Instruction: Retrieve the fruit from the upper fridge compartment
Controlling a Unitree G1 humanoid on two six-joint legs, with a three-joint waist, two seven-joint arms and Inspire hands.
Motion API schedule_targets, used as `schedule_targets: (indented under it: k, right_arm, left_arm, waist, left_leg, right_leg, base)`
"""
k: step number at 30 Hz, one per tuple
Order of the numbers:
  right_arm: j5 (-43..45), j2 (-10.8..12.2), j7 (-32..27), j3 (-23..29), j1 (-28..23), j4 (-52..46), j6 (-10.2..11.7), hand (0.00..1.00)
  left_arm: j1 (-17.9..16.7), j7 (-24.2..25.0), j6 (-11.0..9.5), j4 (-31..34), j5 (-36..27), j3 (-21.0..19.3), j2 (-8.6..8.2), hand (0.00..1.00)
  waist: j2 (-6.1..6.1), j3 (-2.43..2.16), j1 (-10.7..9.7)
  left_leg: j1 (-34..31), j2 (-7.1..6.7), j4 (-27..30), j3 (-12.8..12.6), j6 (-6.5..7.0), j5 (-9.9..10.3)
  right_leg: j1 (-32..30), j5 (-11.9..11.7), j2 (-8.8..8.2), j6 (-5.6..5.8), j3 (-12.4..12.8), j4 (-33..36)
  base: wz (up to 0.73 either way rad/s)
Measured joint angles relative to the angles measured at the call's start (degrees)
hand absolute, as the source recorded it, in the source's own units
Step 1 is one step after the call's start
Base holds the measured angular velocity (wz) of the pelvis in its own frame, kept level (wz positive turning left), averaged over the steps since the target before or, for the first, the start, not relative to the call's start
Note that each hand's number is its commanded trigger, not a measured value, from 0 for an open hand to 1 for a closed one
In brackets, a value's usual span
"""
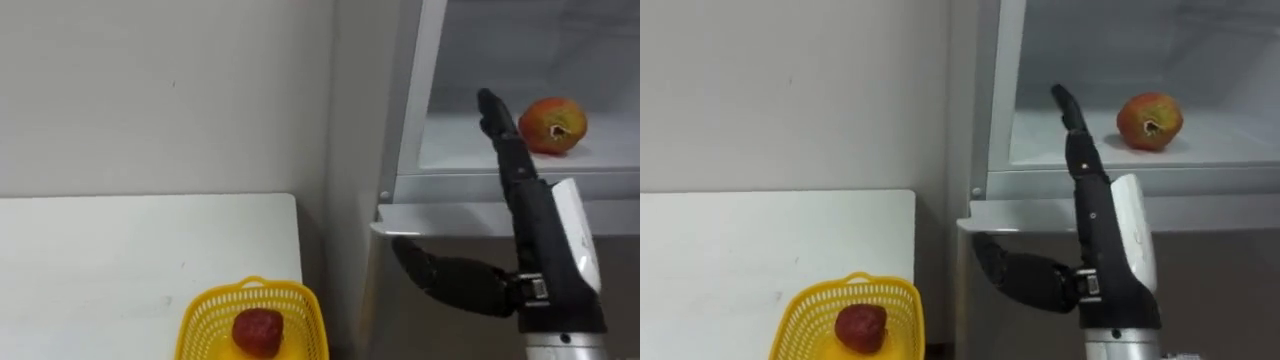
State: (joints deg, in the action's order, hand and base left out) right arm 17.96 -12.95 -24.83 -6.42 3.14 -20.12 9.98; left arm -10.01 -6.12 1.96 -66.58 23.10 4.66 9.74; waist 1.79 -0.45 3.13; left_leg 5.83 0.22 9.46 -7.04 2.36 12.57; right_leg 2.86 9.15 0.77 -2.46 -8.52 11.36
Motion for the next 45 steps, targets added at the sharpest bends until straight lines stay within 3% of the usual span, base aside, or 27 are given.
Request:
schedule_targets:
  k: [6, 17, 20, 24, 28, 31, 33, 35, 41, 45]
  right_arm:
    - [-0.75, -0.48, -2.58, 4.76, -1.8, -3.99, 1.35, 0.0]
    - [-0.41, -1.16, -10.05, 12.67, -1.94, -2.65, 2.48, 0.0]
    - [-2.45, -2.43, -10.76, 13.92, -1.58, -1.22, 2.52, 0.0]
    - [-8.5, -6.44, -10.8, 17.09, 2.34, 5.02, 1.6, 0.0]
    - [-9.03, -7.28, -10.22, 17.37, 4.64, 8.37, 0.7, 0.0]
    - [-9.96, -7.7, -9.04, 17.39, 5.9, 10.81, -0.15, 0.0]
    - [-11.01, -7.76, -8.55, 17.23, 8.08, 13.99, -0.26, 0.0]
    - [-11.24, -7.91, -8.54, 17.23, 10.28, 16.43, -1.29, 0.0]
    - [-13.53, -8.52, -7.92, 17.23, 17.32, 23.3, -1.35, 0.0]
    - [-13.3, -12.35, -7.59, 16.92, 21.52, 27.75, -1.44, 0.0]
  left_arm:
    - [-0.5, 0.07, -0.66, 0.12, -0.09, -1.39, 0.01, 0.0]
    - [-2.06, 0.18, -0.74, 0.14, -1.1, -1.75, -0.04, 0.0]
    - [-1.98, 0.18, -0.71, 0.07, -0.96, -2.21, 0.01, 0.0]
    - [-2.07, 0.7, -0.72, 0.08, -0.91, -3.31, 0.46, 0.0]
    - [-1.82, 2.28, -0.64, 0.29, 0.17, -4.05, 0.51, 0.0]
    - [-1.26, 4.11, -0.62, 0.78, 0.16, -4.47, 1.26, 0.0]
    - [-1.77, 4.62, -0.5, 1.4, 0.16, -4.45, 1.74, 0.0]
    - [-1.8, 4.89, -0.16, 1.76, 0.2, -4.45, 1.92, 0.0]
    - [-2.01, 5.35, 0.2, 2.88, 0.25, -5.79, 2.27, 0.0]
    - [-1.86, 5.45, 0.58, 2.88, 1.48, -5.89, 2.39, 0.0]
  waist:
    - [0.5, -0.23, -0.47]
    - [0.94, 0.38, -2.01]
    - [1.47, 0.24, -2.86]
    - [1.89, 0.48, -2.81]
    - [2.64, 0.79, -2.85]
    - [3.77, 0.79, -2.62]
    - [4.58, 0.53, -2.53]
    - [4.7, 0.44, -2.58]
    - [4.71, 0.35, -2.51]
    - [3.94, 0.44, -2.36]
  left_leg:
    - [0.23, 0.08, 0.17, -0.42, -0.01, 0.0]
    - [0.73, 0.07, 0.03, -0.25, -0.03, 0.03]
    - [0.39, -0.07, 0.12, 0.71, -0.04, 0.04]
    - [0.63, -0.05, 0.15, 0.98, -0.06, 0.02]
    - [0.57, -0.05, 0.15, 1.07, -0.07, 0.01]
    - [-0.25, -0.08, 0.31, 1.6, -0.15, -0.03]
    - [-0.3, -0.14, 0.3, 2.04, -0.15, -0.03]
    - [-0.25, -0.22, 0.3, 2.44, -0.14, -0.03]
    - [-0.7, -0.23, 0.38, 3.1, -0.12, -0.01]
    - [-1.42, -0.23, 0.69, 3.67, -0.14, -0.03]
  right_leg:
    - [0.27, -0.14, 0.27, -0.05, 0.54, -0.71]
    - [0.82, -0.09, 0.24, -0.02, 0.44, -0.99]
    - [0.95, -0.08, 0.17, 0.0, -0.08, -1.5]
    - [1.48, -0.09, 0.21, 0.01, -0.37, -1.68]
    - [1.4, 0.05, 0.09, -0.07, -0.98, -1.65]
    - [0.88, 0.15, -0.06, -0.08, -1.71, -1.63]
    - [0.95, 0.15, -0.09, -0.08, -1.96, -1.72]
    - [0.99, 0.15, -0.2, -0.07, -2.48, -1.73]
    - [0.98, 0.12, -0.32, -0.03, -3.07, -1.48]
    - [0.66, 0.11, -0.47, -0.05, -4.25, -1.33]
  base:
    - [-0.03]
    - [0.0]
    - [0.1]
    - [0.04]
    - [0.01]
    - [0.1]
    - [0.09]
    - [0.09]
    - [0.07]
    - [0.07]
